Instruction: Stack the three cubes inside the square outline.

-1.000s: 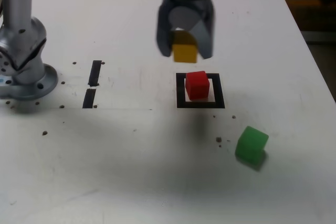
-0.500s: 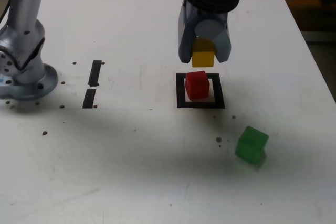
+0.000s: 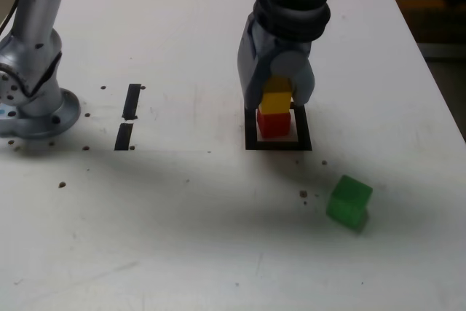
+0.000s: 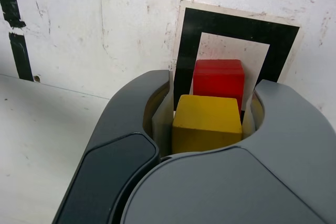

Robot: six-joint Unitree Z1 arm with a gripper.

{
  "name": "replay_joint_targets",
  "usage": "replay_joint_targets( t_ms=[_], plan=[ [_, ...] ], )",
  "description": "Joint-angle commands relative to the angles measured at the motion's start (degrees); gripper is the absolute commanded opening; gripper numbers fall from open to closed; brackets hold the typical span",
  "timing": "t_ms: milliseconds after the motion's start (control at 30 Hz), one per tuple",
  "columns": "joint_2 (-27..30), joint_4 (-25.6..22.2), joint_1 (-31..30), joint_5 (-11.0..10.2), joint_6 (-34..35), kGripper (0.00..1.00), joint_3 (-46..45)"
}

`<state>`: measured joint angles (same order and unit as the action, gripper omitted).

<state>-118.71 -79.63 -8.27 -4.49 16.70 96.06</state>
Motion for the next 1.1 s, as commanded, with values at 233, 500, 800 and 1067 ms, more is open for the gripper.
replay_joint_targets(
  t_ms=[233, 500, 800, 1067],
  plan=[
    [-0.2, 1.3, 0.1, -0.7, 1.3, 0.17, -0.4],
    [-0.3, 2.3, 0.3, -0.9, 2.1, 0.2, -1.7],
    [-0.5, 3.6, 0.4, -1.2, 2.5, 0.31, -2.6],
    [-0.7, 3.9, 0.4, -1.2, 2.6, 0.41, -3.4]
  ],
)
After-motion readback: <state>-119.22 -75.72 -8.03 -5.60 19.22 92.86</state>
